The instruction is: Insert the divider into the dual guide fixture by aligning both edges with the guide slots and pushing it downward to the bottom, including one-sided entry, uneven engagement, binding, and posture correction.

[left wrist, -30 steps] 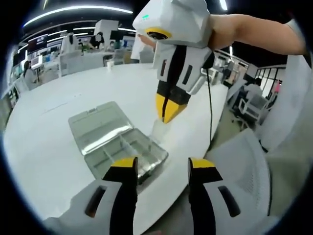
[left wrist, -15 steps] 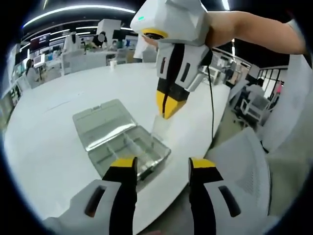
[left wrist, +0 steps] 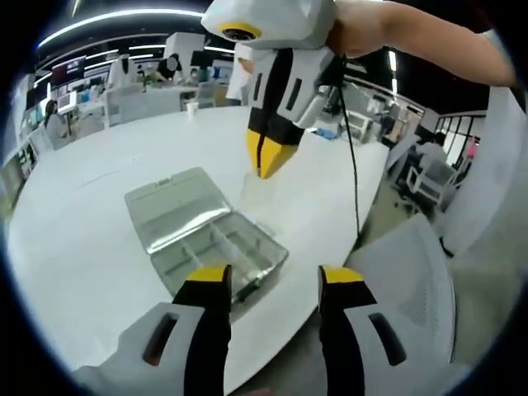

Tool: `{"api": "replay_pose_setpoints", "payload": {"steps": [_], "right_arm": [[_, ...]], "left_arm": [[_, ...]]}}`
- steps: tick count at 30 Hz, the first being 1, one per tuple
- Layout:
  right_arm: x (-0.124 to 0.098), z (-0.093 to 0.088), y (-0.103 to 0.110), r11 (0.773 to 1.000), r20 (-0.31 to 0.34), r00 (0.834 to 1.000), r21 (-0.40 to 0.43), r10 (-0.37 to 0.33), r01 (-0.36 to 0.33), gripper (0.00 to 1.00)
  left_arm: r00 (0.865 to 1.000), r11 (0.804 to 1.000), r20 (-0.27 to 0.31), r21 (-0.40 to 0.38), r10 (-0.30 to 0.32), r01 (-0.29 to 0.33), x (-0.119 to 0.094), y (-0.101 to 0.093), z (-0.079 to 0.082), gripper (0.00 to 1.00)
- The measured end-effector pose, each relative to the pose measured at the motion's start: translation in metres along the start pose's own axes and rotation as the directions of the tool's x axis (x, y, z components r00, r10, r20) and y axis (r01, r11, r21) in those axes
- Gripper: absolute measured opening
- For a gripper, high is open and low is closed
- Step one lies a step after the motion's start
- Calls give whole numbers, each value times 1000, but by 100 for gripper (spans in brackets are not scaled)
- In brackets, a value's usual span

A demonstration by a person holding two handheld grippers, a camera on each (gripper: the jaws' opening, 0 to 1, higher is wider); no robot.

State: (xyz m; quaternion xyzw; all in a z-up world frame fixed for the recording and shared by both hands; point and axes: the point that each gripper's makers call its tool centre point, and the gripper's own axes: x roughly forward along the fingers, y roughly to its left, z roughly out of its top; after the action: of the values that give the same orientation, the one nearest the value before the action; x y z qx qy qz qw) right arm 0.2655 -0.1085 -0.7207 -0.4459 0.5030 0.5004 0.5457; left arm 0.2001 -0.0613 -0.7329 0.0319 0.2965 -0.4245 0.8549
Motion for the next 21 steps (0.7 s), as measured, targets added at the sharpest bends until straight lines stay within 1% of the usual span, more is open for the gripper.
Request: {"api": "replay_pose_setpoints", "payload": {"steps": [2,4,7,11,13,15,21], "right_arm": [[3,-2,-3,999,-24,1000,-30,-13,13,0],[6,0,-1,1000,-20,1000,-23,-1,1,0],[12,-1,-5,1000,-24,1000,-27,6,-7,0],[17,-2,-3,999,-33,999,-44,23,-24,0],[19,-4,-2,998,-47,999,-61,18,-21,0],[20,-2,0,998,-42,999,-53,28,-31,0],[27,-3,1,996,-57,998,-75,37,-41,0]], "left_arm": [[1000,1000,0,-1,1,-1,-1,0,0,40],[1000,1000,0,-2,4,-4,-2,2,0,40],[1000,1000,0,-5,8,-8,-3,4,0,40],[1000,1000,0,-9,11,-11,-3,6,0,40],[1000,1000,1,-11,12,-12,-2,6,1,40],[1000,1000,-1,-11,10,-10,-2,6,1,40],[1000,1000,-2,-15,8,-8,0,6,1,41]]}}
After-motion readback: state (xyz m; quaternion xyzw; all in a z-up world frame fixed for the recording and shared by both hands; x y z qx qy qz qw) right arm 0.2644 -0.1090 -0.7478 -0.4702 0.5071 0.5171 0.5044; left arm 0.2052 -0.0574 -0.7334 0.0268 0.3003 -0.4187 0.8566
